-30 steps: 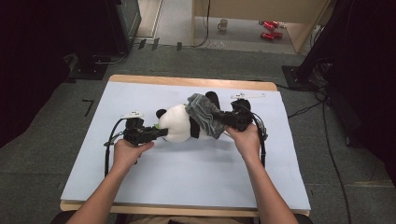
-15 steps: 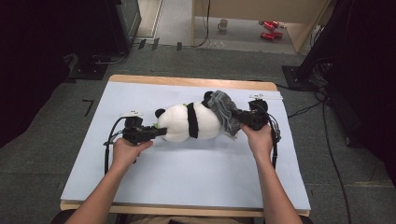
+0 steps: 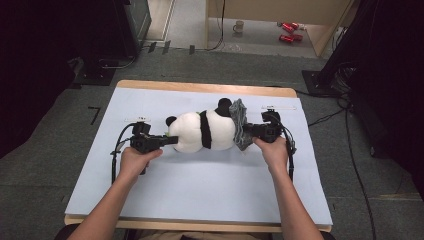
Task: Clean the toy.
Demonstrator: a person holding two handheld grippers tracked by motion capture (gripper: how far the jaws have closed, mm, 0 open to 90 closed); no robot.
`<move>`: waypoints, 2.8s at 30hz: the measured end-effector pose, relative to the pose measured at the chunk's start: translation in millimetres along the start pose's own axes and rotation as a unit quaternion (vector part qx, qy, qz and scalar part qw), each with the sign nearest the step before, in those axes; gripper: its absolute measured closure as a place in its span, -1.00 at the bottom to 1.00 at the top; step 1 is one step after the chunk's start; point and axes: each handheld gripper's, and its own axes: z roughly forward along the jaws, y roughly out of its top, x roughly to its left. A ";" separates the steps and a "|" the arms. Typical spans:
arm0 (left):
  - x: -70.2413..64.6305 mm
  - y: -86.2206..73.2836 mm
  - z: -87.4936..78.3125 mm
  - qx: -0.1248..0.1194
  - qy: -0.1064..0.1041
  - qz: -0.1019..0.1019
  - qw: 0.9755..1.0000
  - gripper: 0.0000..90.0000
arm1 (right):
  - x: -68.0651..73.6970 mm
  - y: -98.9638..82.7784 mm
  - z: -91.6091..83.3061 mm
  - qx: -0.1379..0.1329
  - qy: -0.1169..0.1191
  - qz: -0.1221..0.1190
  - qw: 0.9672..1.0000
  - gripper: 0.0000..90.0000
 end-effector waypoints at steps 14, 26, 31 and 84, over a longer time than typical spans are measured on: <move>-4.4 -2.0 -0.9 0.034 0.015 0.005 0.999 0.55 | 10.4 15.6 -42.3 -0.028 0.017 -0.004 0.999 0.83; 3.1 -1.3 4.0 -0.007 0.041 0.006 0.999 0.49 | 78.9 20.4 -29.4 -0.023 0.073 -0.078 0.994 0.83; 2.0 -2.2 1.6 -0.020 0.050 0.036 0.998 0.29 | 73.5 14.2 -10.1 -0.012 0.063 -0.075 0.995 0.83; -10.5 -14.4 22.1 -0.028 0.052 0.083 0.995 0.65 | 130.9 14.5 15.8 -0.016 0.106 -0.132 0.986 0.80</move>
